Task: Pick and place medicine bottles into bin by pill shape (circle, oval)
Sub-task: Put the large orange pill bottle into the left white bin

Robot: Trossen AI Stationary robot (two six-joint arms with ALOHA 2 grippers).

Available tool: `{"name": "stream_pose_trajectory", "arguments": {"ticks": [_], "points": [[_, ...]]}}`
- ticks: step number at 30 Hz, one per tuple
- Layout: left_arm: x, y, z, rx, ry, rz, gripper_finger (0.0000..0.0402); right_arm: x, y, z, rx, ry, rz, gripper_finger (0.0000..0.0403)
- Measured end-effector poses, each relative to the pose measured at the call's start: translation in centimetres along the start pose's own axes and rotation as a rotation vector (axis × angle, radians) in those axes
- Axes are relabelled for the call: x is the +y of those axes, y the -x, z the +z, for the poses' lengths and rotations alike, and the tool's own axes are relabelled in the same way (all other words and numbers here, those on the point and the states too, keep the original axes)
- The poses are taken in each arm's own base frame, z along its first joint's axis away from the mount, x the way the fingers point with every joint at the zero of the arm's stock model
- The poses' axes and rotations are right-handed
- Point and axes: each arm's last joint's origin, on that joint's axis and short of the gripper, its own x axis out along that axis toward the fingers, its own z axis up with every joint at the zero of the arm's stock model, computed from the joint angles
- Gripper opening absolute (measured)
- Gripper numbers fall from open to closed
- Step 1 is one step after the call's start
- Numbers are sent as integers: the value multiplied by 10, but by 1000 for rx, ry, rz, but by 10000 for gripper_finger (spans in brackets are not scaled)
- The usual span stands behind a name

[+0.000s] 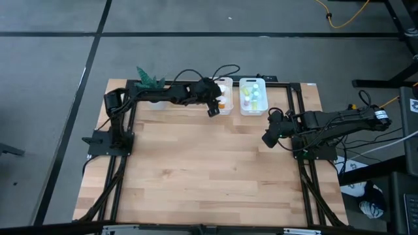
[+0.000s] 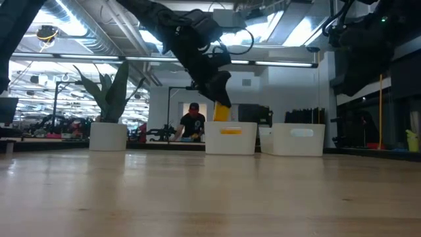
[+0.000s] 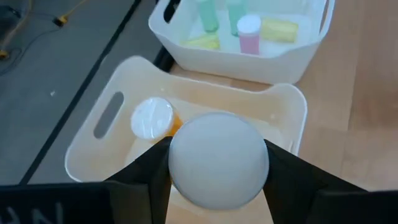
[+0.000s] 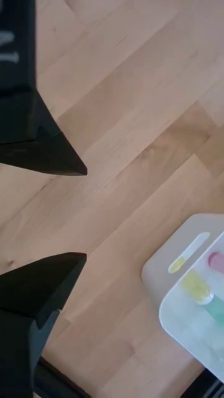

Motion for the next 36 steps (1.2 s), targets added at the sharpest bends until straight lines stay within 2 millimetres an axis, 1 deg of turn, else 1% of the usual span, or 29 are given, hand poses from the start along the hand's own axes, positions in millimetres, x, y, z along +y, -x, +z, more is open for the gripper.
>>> {"name": "stream_pose_trajectory", "arguments": {"ticks": [4,8,15,21,23,29,32,36], "points": [[-1,0,-5,53,0,-15,184,0,0,0,-10,19,-9,216],[-5,-6,-14,107,7,-50,184,0,0,1,-17,20,-15,216],[-9,-25,-21,105,17,-53,184,0,0,1,-19,18,-13,216],[-10,-30,-23,97,20,-61,184,0,0,1,-19,17,-13,216],[-10,-30,-22,96,20,-60,192,0,0,1,-19,18,-13,216],[-9,-30,-23,97,28,-54,244,0,0,1,-19,18,-13,216],[-8,-30,-23,97,29,-47,254,0,0,1,-19,18,-13,216],[-8,-29,-21,99,27,-40,254,0,0,1,-18,18,-13,216]]}}
